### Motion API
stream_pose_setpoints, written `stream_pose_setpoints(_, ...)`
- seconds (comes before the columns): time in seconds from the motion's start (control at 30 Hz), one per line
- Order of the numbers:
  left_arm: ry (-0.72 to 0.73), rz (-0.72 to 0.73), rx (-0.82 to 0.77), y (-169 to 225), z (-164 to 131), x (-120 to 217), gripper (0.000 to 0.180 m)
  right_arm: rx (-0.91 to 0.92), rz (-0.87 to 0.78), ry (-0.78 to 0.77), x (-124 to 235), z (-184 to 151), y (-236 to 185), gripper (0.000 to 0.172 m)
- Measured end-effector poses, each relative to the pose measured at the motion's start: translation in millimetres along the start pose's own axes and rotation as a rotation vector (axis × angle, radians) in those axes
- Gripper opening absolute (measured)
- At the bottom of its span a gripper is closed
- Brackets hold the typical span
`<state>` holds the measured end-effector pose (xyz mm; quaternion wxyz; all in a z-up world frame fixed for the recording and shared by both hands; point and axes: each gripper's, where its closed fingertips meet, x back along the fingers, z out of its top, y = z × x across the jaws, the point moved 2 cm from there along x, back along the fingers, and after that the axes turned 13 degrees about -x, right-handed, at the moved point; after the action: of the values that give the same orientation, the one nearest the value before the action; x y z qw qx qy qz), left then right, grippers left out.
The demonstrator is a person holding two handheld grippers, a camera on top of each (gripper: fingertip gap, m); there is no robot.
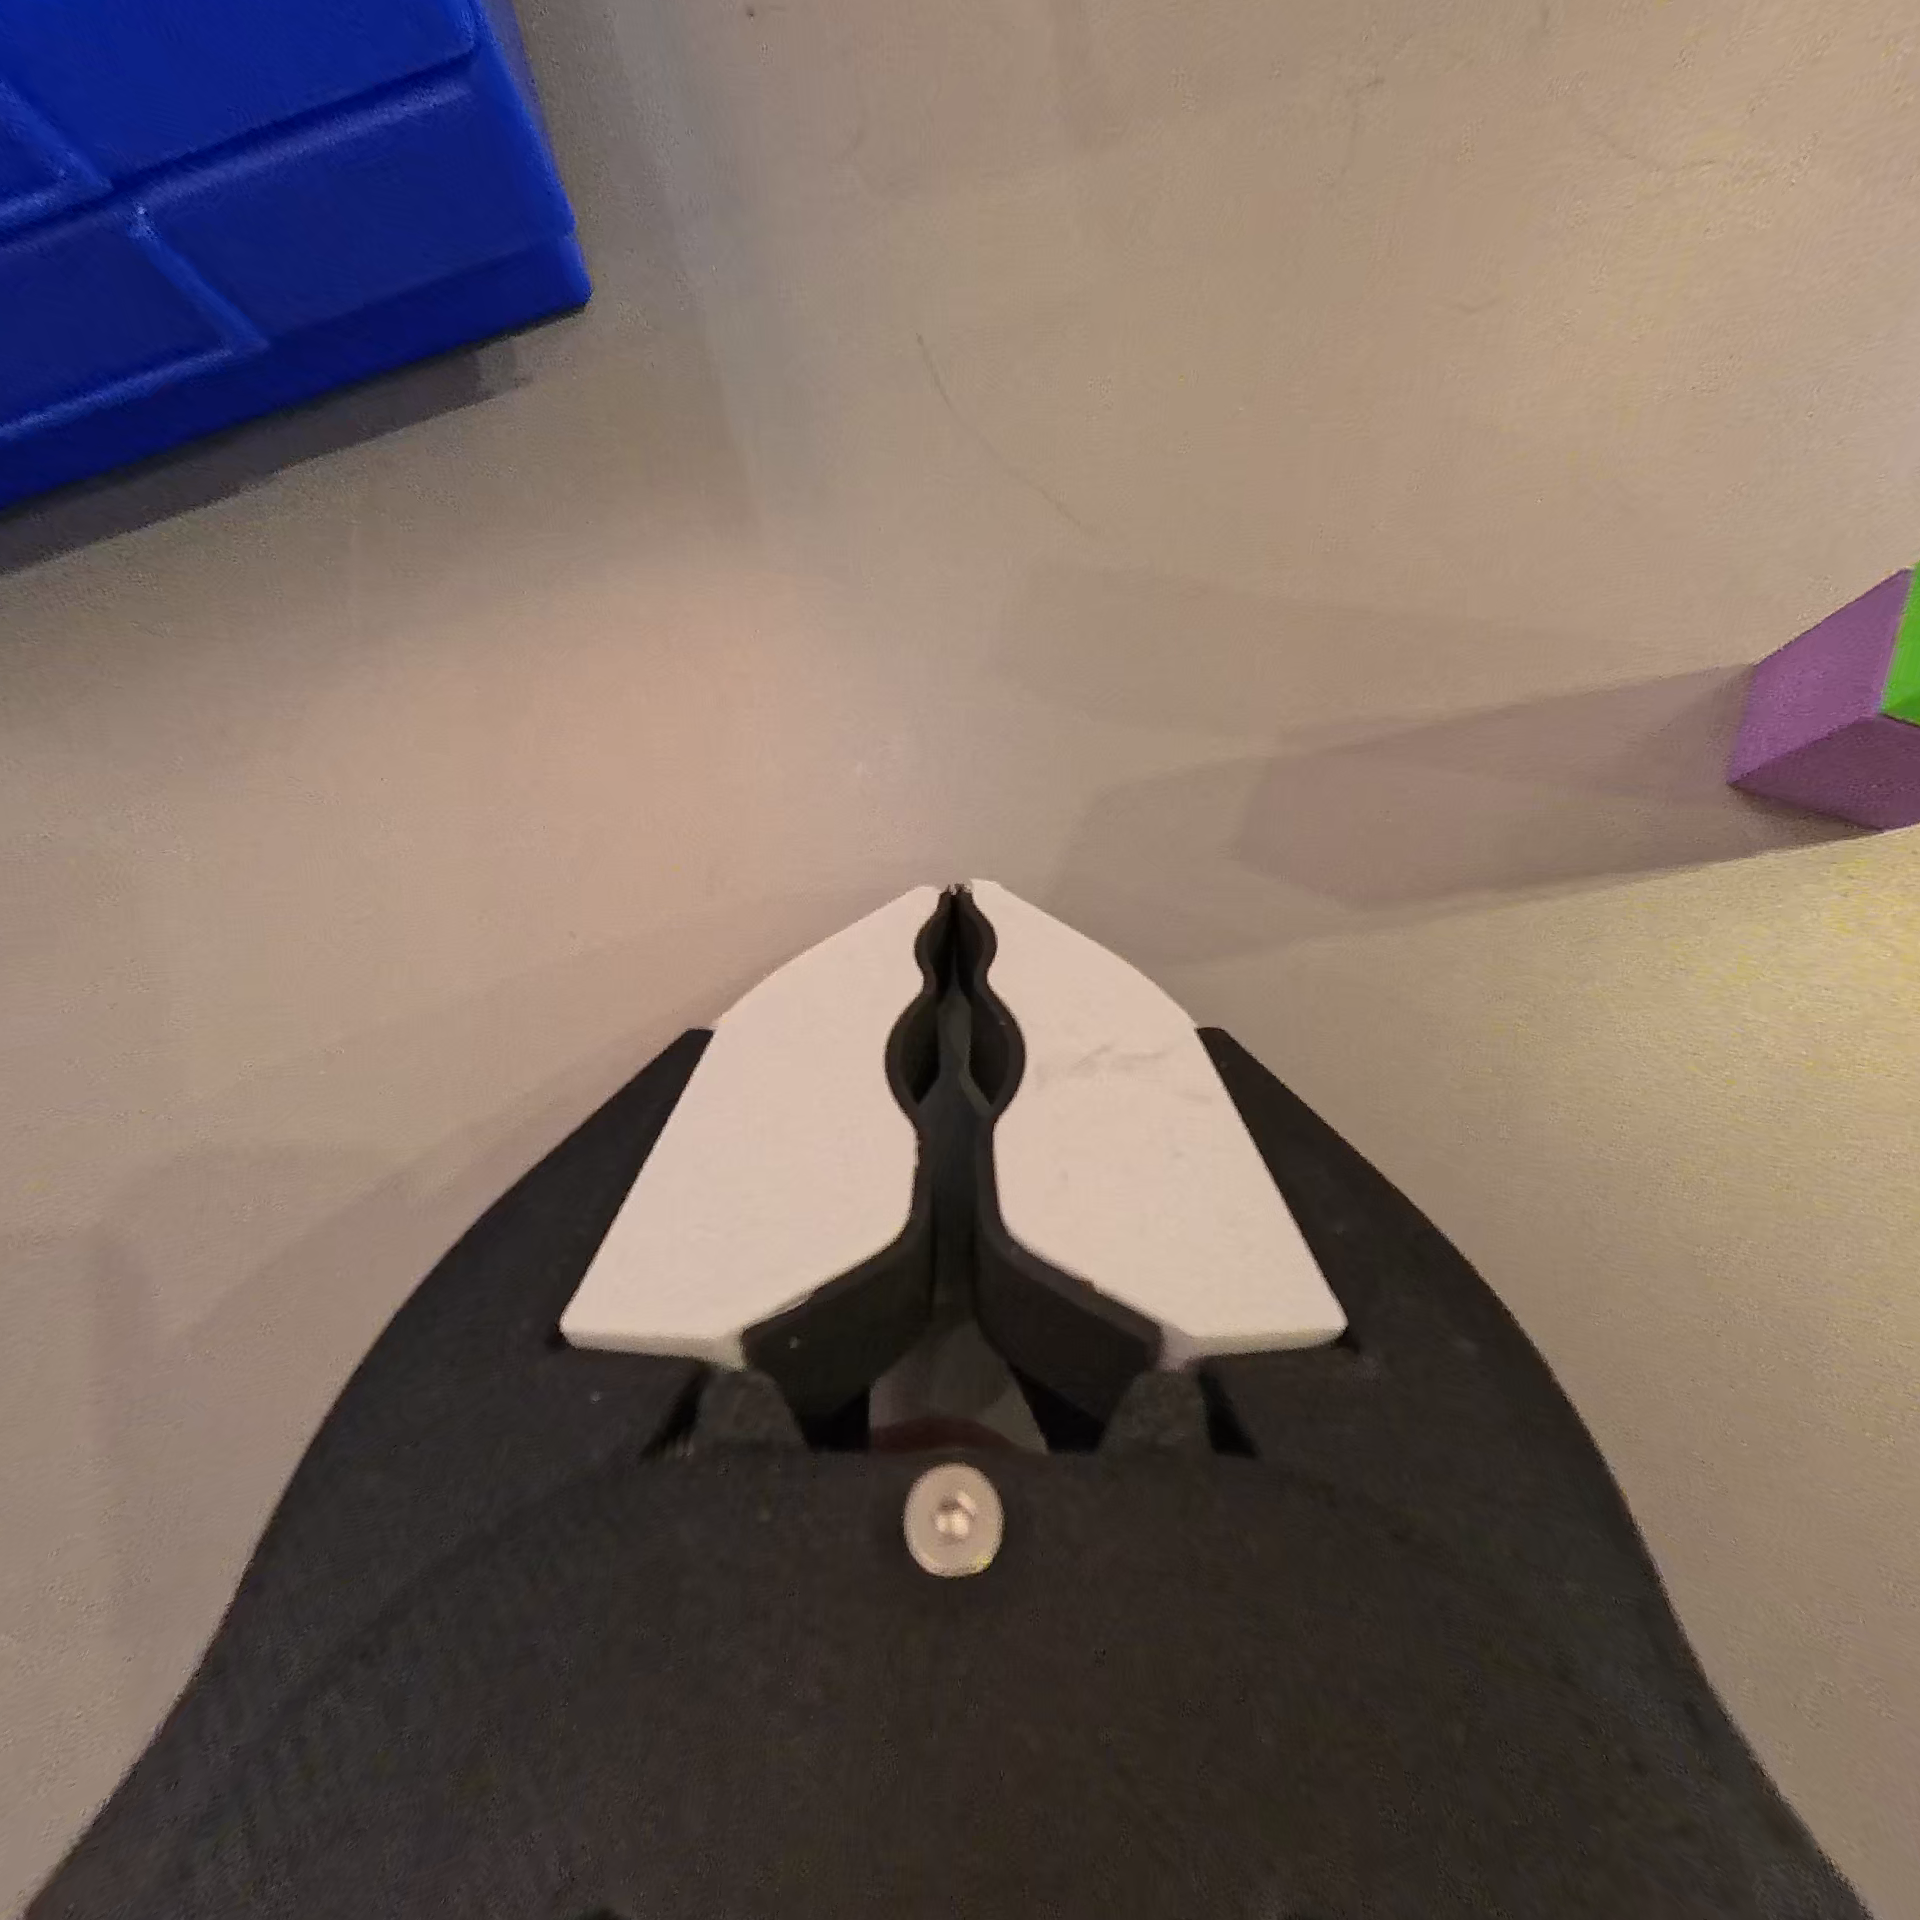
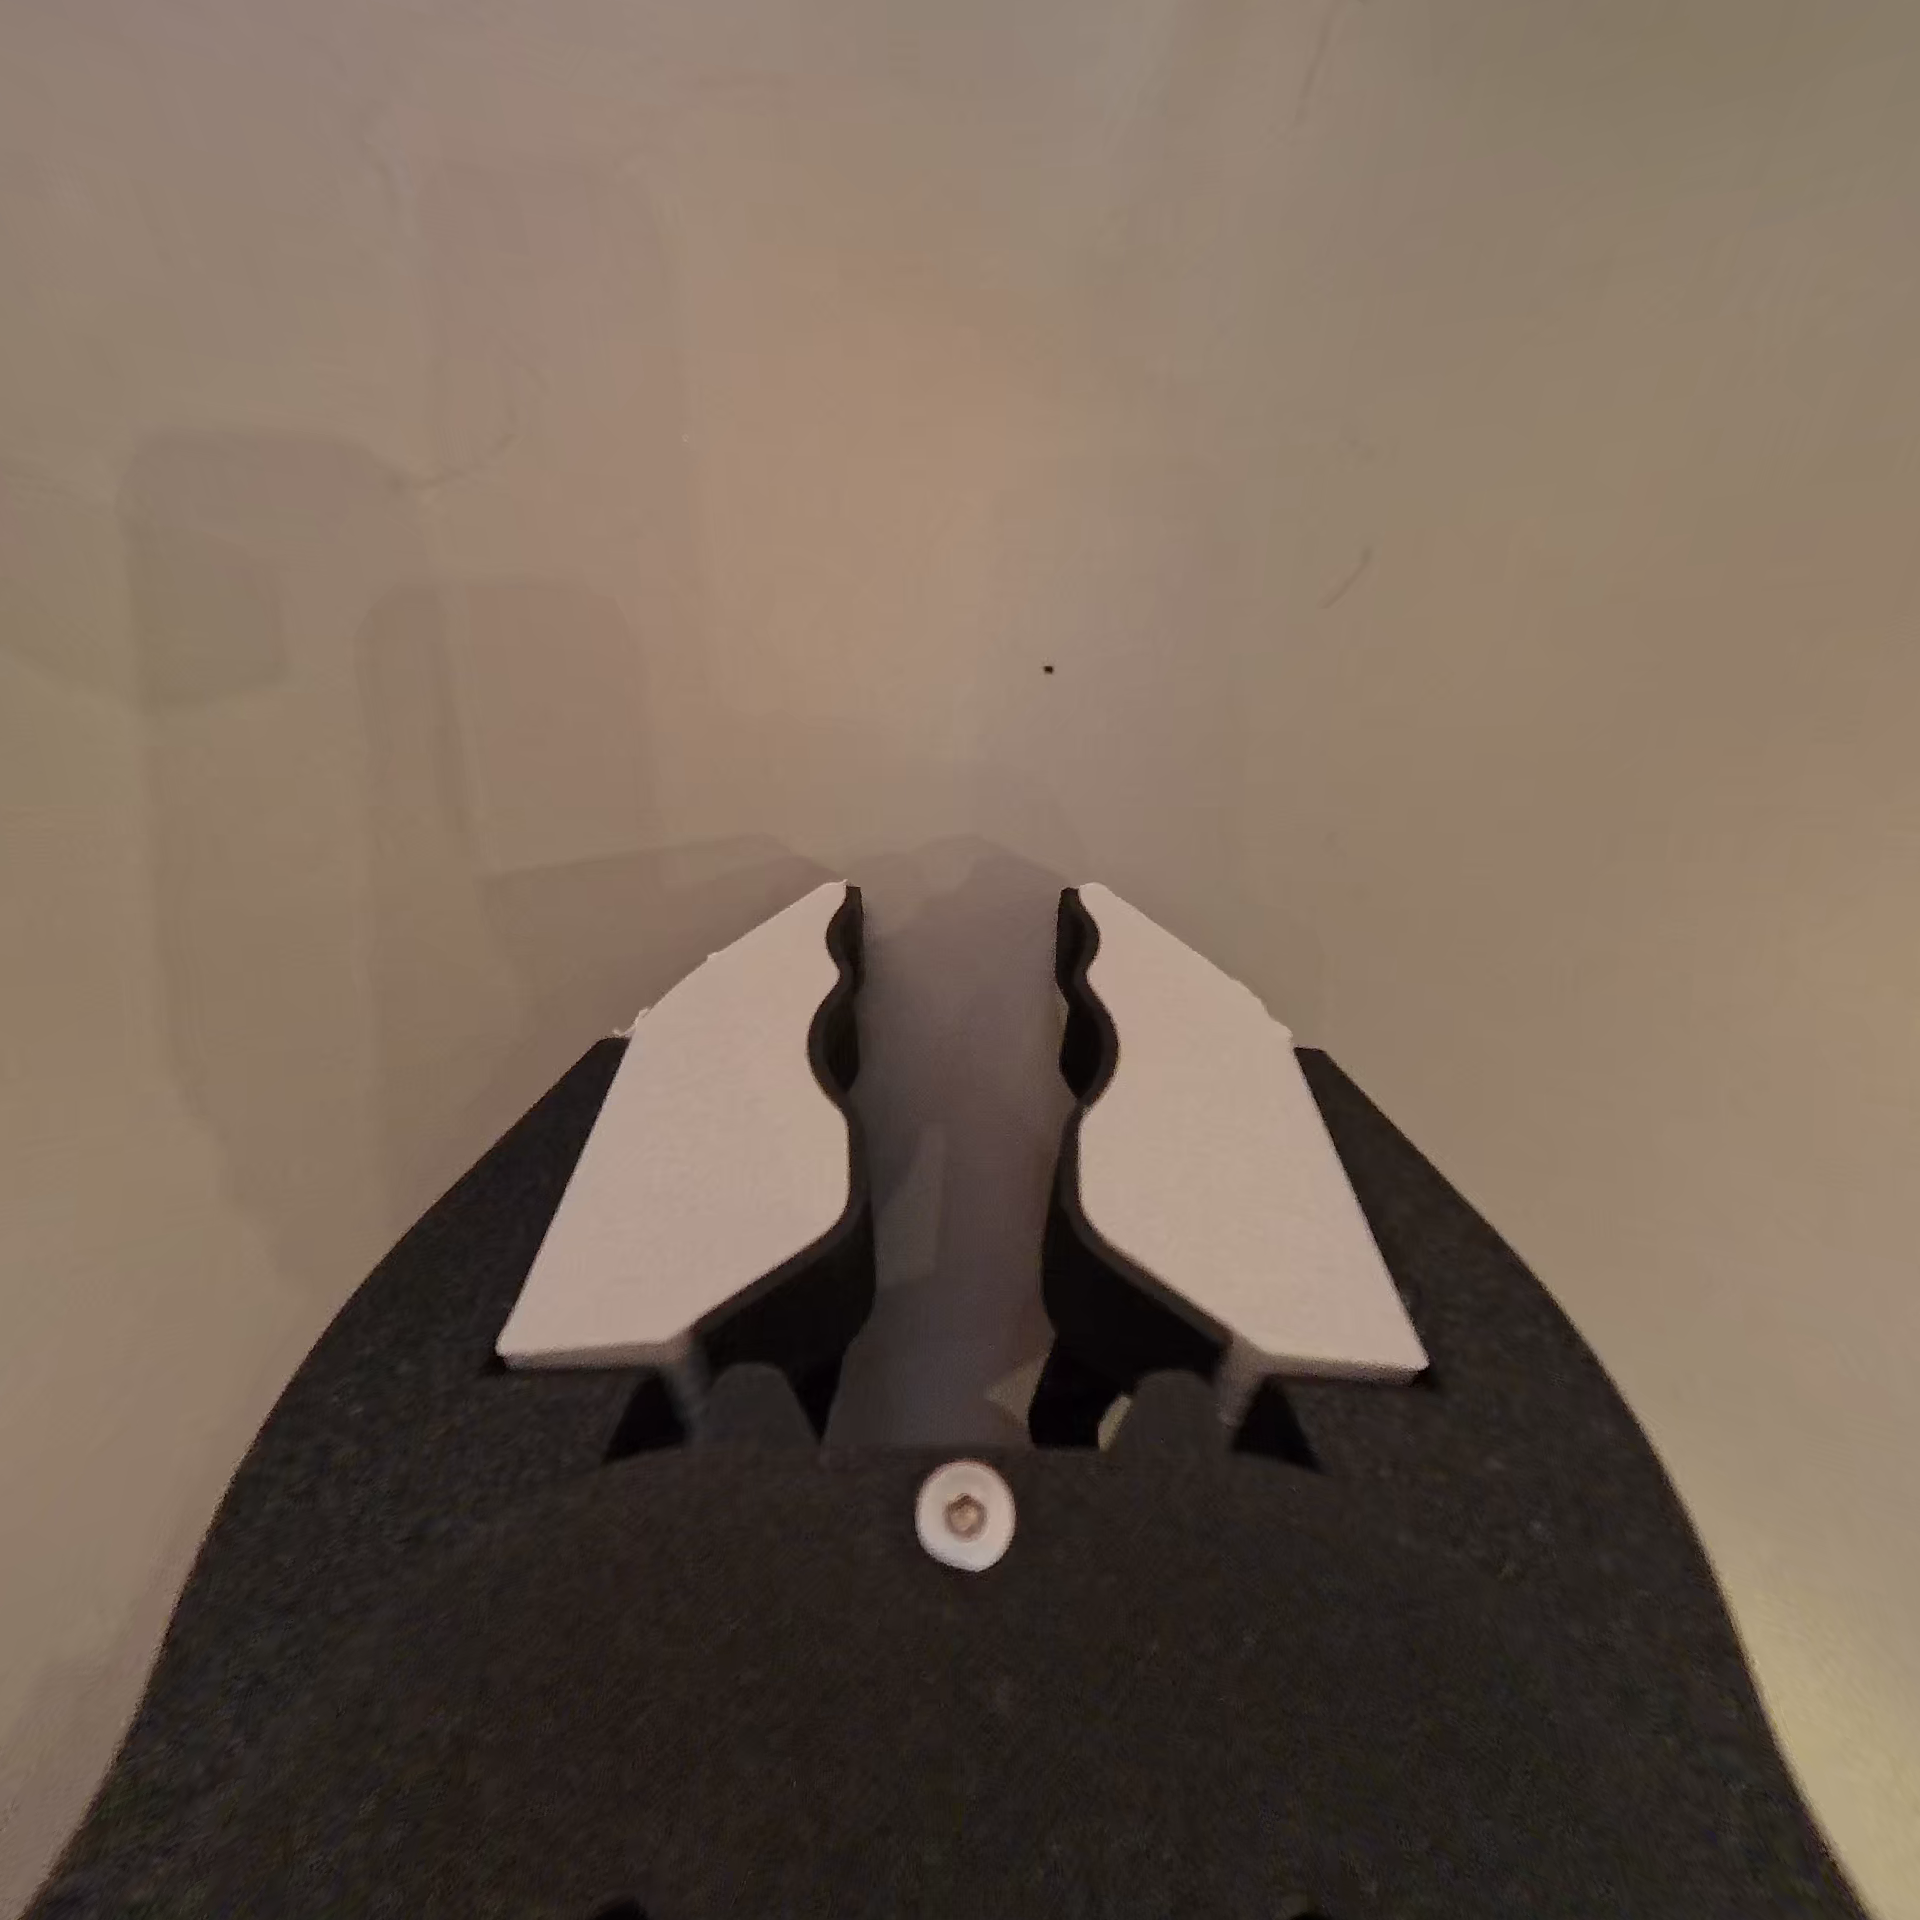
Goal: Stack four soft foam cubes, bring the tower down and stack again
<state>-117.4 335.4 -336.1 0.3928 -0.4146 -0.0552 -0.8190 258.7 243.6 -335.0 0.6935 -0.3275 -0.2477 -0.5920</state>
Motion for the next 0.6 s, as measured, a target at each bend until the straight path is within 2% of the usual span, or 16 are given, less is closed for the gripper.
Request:
stream_pose_setpoints(0.4, -0.001, 0.009, -0.003, -0.2, 0.1, 0.0, 0.000, 0.022, -0.024, 0.005, -1.3, 2.8, 2.0, 0.032)
stream_pose_setpoints(0.6, -0.001, 0.018, -0.011, 0.0, 0.3, 0.2, 0.000, 0.029, -0.048, 0.012, -1.3, 3.7, 4.0, 0.037)
